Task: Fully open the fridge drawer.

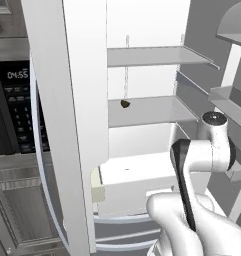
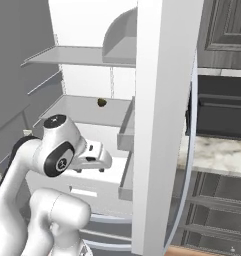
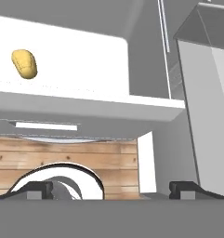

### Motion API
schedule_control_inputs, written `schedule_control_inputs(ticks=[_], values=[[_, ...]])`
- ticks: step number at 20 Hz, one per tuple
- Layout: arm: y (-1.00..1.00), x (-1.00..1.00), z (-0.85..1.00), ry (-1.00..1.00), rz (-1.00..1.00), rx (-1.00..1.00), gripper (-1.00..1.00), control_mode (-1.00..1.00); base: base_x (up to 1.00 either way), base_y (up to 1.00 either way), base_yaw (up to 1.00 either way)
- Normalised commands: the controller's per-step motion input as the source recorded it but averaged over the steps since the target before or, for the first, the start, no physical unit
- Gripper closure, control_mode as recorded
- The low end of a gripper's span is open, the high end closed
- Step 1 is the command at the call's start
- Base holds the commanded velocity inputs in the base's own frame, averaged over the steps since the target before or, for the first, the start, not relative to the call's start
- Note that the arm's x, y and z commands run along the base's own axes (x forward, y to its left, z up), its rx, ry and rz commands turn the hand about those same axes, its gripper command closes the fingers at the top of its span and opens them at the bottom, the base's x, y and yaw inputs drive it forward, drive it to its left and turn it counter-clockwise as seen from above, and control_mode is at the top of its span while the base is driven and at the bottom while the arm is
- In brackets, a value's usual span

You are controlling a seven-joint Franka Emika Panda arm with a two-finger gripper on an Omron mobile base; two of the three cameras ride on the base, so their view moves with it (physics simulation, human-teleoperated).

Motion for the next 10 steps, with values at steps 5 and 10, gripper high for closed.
schedule_control_inputs(ticks=[5,10], values=[[0.00,0.00,0.10,0.00,0.00,0.00,-1.00,-1.00,0.00,0.00,0.00],[-0.03,0.00,0.00,0.00,0.00,0.01,-1.00,-1.00,0.00,0.00,0.00]])
